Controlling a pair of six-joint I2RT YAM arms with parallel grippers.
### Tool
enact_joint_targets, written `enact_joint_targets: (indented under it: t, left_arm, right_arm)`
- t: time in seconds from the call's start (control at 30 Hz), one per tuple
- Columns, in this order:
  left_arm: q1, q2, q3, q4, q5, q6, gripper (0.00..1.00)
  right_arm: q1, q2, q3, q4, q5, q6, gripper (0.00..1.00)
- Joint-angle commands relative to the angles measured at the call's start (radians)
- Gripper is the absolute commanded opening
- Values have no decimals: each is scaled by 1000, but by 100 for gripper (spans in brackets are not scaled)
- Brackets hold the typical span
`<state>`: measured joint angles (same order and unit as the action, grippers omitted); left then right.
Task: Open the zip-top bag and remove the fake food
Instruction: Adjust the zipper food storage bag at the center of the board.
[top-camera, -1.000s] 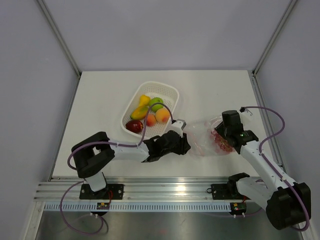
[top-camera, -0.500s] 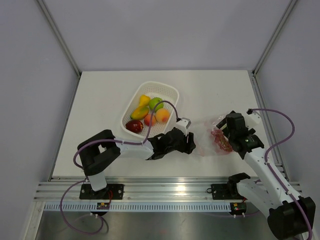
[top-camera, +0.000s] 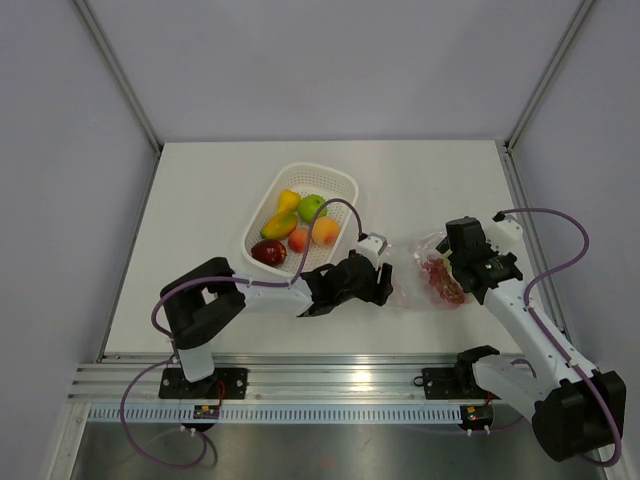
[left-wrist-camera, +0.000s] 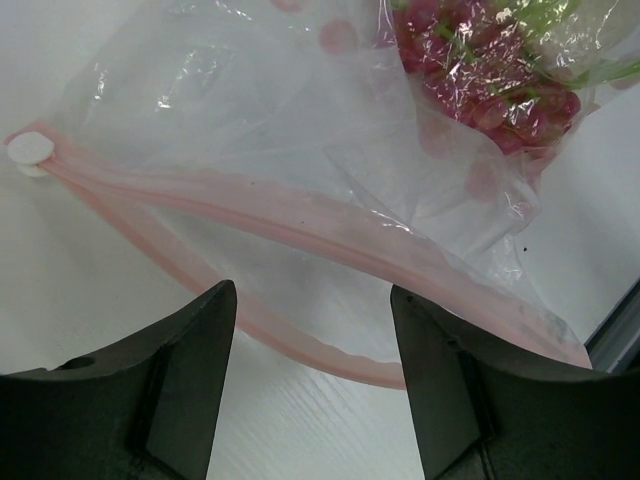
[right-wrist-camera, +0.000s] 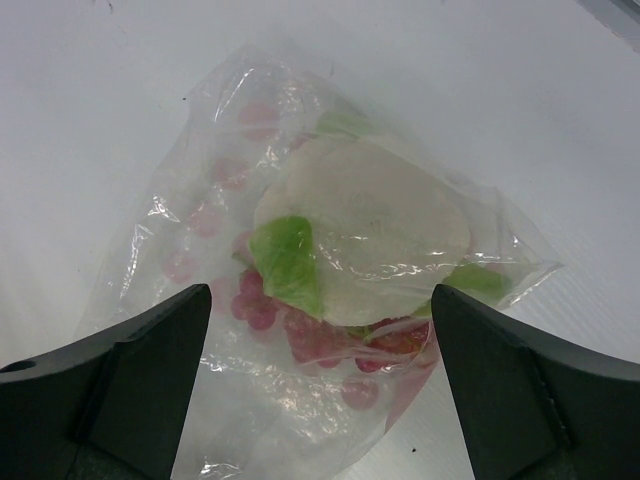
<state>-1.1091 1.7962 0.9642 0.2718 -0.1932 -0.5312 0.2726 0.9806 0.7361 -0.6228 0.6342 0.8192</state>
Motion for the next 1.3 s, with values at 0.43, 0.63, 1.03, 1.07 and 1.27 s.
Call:
enact_joint_targets:
  t: [0.43,0.63,1.03,1.07,1.27]
  left_arm:
    - [8,-179,-153,179,-84,-46,75]
    - [8,-195,-183,234,-74,-44,99]
    - [6,-244,-226,307,3,-200,99]
    - [6,-235,-217,303,5,-213,99]
    - [8,-164,-165,306,-29,-347,99]
  right_arm:
    - [-108,12,13,44,-50,23,99]
    - [-156,56,22,55,-143,5,99]
    - [-179,21,2,77,-171,-2,99]
    - [-179,21,0,77,-172,0,99]
    - [-181,18,-3,77,-172,11,99]
